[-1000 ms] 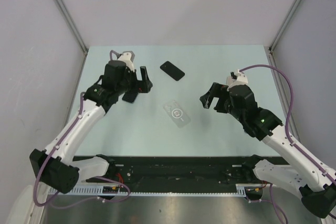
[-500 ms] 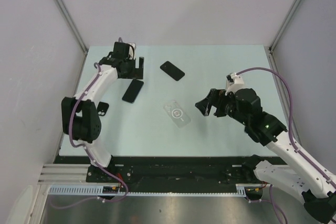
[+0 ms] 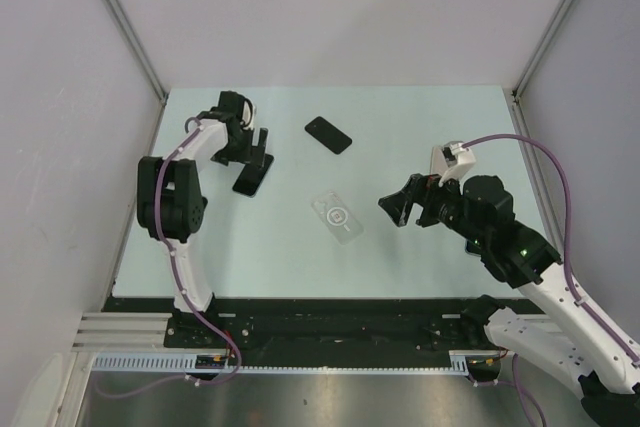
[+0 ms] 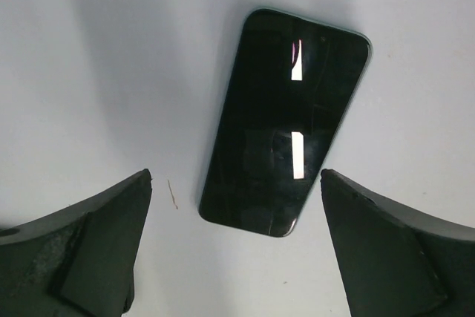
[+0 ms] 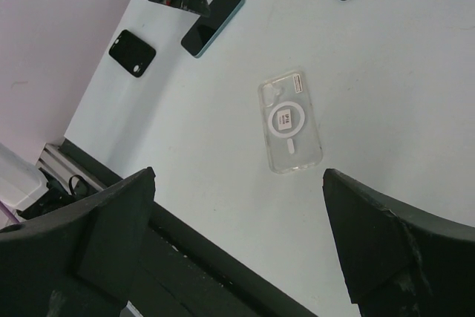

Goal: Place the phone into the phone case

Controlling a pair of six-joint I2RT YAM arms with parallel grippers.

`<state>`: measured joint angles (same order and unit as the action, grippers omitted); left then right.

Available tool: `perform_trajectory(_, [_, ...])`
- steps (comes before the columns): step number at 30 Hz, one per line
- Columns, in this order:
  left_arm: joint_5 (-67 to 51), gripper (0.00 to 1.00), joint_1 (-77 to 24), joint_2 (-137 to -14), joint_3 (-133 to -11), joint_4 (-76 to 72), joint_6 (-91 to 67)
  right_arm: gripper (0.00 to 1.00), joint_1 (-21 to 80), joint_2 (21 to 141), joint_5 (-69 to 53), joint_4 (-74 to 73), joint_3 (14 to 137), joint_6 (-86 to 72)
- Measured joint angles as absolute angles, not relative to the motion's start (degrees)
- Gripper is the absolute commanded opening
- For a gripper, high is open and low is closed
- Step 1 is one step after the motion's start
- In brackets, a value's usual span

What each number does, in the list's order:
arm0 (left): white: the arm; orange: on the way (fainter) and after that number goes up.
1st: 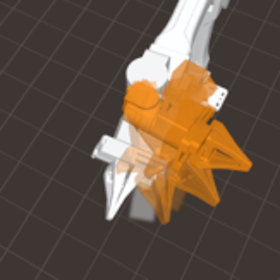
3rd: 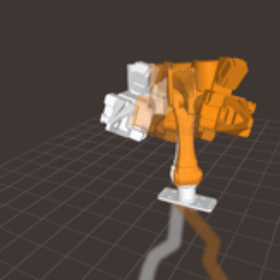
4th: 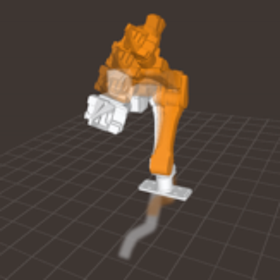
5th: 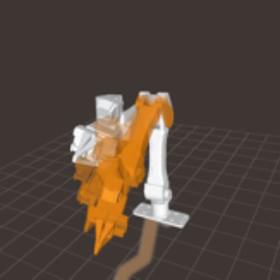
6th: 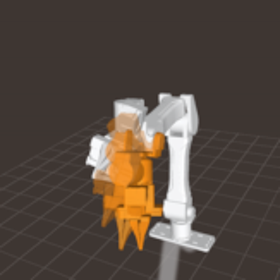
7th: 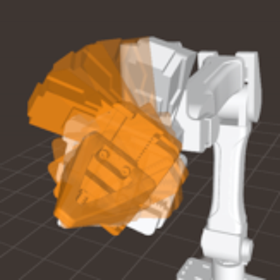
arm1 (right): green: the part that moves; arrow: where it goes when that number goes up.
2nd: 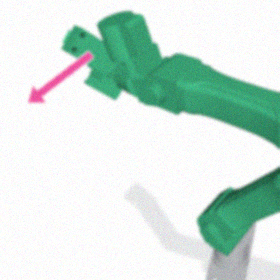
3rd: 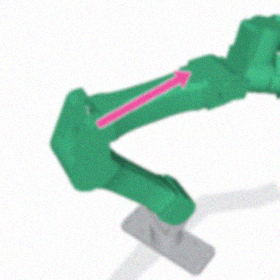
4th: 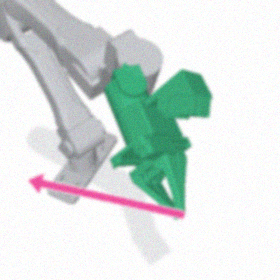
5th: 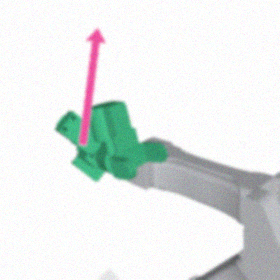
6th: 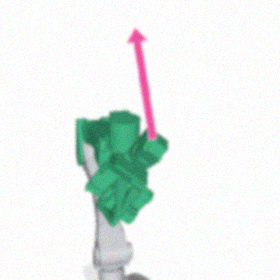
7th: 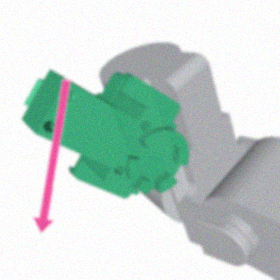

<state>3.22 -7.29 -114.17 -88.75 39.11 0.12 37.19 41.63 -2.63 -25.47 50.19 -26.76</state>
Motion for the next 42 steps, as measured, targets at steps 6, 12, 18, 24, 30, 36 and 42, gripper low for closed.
perform_trajectory(6, [-0.43,0.99,-5.72,-116.11,-89.52,38.81,1.21,1.00,36.42,41.56,-1.78,-25.85,50.19,-26.06])
perform_trajectory(12, [-2.85,0.99,-5.80,-118.45,-89.97,39.31,2.37,1.00,35.94,41.78,-1.69,-25.82,50.19,-26.06])
perform_trajectory(18, [-2.87,0.98,-5.87,-119.77,-89.97,39.68,3.01,1.00,34.98,41.82,-0.93,-26.15,50.15,-26.52])
perform_trajectory(24, [-2.66,0.95,-6.94,-119.77,-89.71,39.44,3.27,1.00,34.22,41.54,2.74,-26.70,49.47,-27.57])
perform_trajectory(30, [-1.21,0.92,-9.26,-118.78,-86.50,37.39,4.05,1.00,31.62,42.87,8.78,-25.30,46.61,-28.58])
perform_trajectory(36, [-1.21,0.84,-9.52,-117.19,-83.90,35.31,3.92,1.00,25.43,48.27,7.03,-22.35,46.50,-29.32])
perform_trajectory(42, [-1.26,0.74,-9.58,-115.81,-81.95,34.74,2.94,0.99,22.55,51.07,7.84,-21.08,46.50,-27.68])
